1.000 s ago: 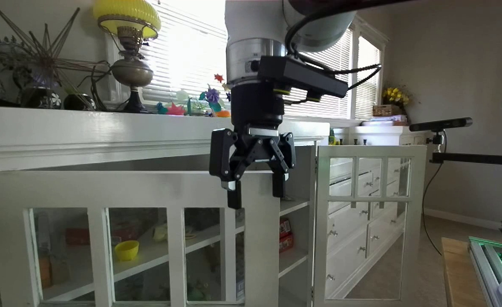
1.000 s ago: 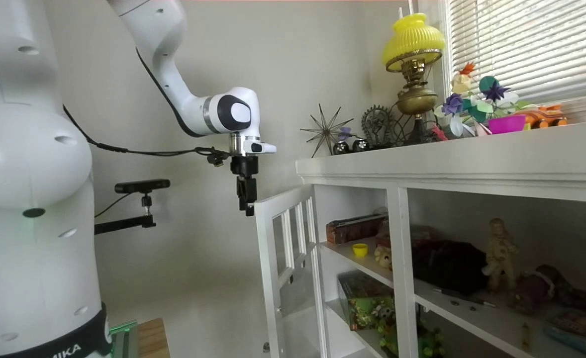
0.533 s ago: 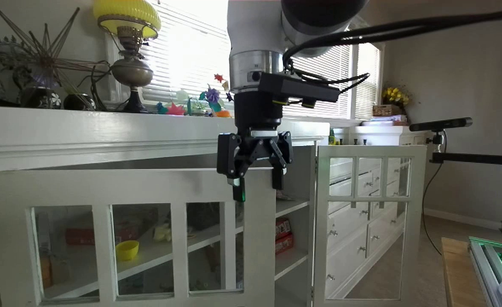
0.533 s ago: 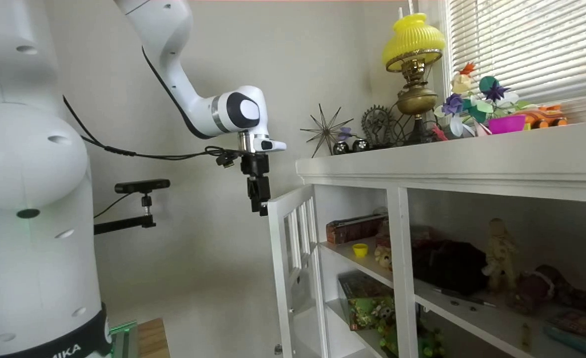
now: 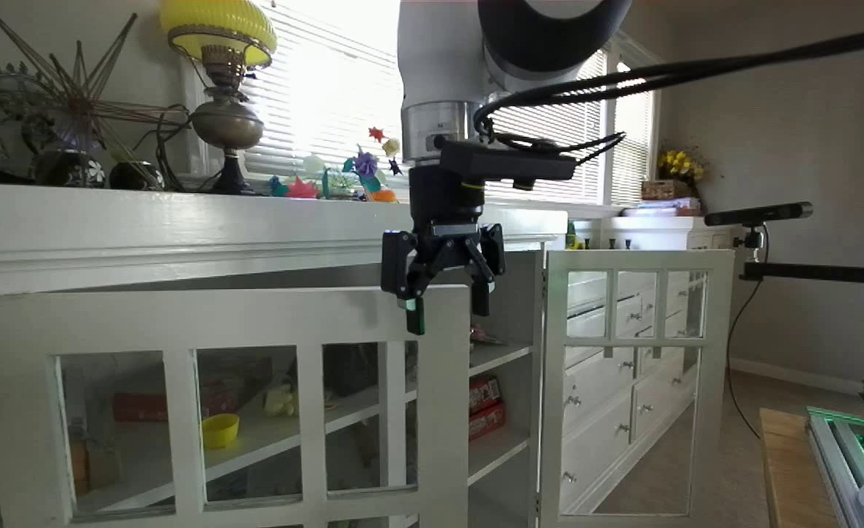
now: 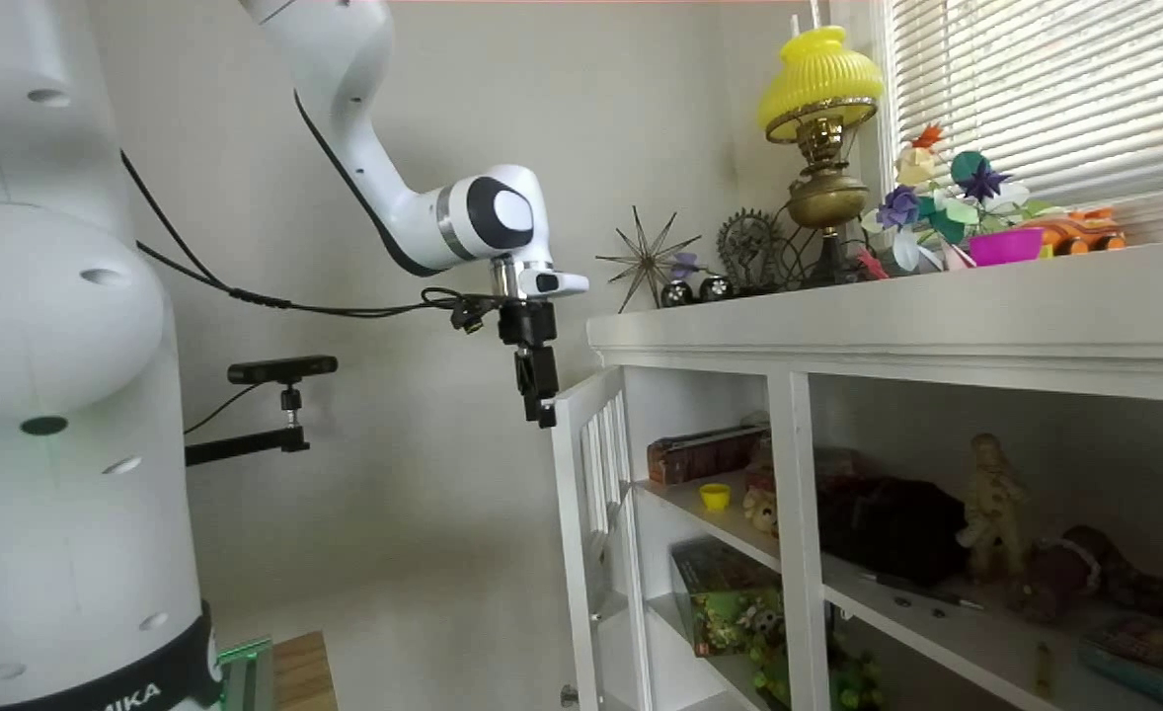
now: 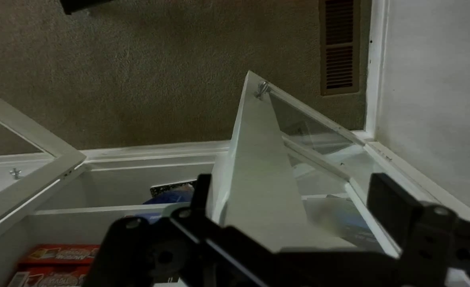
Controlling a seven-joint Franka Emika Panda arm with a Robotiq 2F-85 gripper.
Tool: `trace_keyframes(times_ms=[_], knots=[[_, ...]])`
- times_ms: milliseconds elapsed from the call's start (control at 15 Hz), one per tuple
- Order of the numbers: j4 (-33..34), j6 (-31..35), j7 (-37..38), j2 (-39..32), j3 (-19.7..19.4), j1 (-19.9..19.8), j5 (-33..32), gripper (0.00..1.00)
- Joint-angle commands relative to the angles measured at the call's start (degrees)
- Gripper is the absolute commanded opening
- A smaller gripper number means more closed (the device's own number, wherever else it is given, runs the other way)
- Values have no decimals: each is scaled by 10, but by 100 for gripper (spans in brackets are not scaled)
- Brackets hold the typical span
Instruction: Close the left cabinet door.
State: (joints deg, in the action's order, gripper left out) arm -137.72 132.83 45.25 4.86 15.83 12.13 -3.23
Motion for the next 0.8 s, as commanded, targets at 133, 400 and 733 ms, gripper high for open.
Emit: trace_keyframes(times_ms=[133, 400, 733], knots=[[17, 15, 3, -13, -7, -1, 7, 100], [14, -41, -21, 16, 1, 17, 66, 100], [24, -125, 15, 66, 17, 30, 84, 100]])
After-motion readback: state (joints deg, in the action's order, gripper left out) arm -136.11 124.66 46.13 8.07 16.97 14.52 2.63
